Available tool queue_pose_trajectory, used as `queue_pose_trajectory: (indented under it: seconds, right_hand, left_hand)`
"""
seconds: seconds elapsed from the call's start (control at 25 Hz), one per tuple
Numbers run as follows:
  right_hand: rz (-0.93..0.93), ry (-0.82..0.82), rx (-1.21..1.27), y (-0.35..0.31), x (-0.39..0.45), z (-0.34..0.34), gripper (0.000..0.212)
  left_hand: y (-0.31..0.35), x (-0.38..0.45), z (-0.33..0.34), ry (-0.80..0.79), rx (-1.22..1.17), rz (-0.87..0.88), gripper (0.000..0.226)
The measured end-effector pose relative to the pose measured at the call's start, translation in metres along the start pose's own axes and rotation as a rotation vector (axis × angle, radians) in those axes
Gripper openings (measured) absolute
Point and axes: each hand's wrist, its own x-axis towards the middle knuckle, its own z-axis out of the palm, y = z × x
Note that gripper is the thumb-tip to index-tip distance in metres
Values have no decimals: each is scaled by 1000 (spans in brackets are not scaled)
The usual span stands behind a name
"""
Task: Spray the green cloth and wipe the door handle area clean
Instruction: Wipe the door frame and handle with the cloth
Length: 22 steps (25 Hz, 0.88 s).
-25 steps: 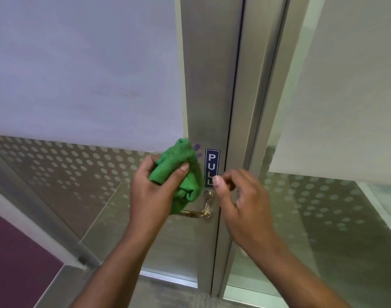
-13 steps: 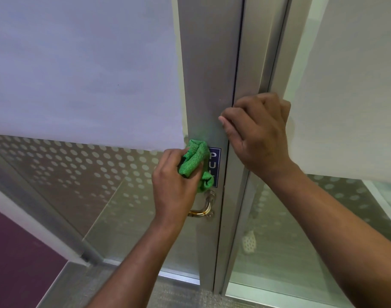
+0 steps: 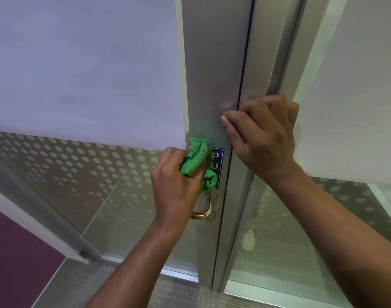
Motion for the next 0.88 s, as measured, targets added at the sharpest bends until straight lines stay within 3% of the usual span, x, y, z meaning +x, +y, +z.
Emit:
queue_pose_trajectory:
  seconds: [0.16, 0.36, 0.6, 0.8, 0.88]
  right_hand:
    - [-12, -5, -8, 0, 0, 1, 14]
    - [-17, -1, -17, -1, 0, 0, 14]
    - [-27, -17, -26, -2, 1, -1, 13]
    - [-19, -7, -30, -2, 2, -2, 14]
    - [-21, -10, -28, -2, 2, -1, 14]
  left_hand:
    - [-2, -9, 0, -70, 26, -37, 20]
    - [8, 10, -1, -35, 14, 1, 19]
    - [5, -9, -2, -164, 111, -151, 13]
    - [24, 17, -2, 5, 42, -12, 13]
    - [19, 14, 0, -6, 47, -10, 15]
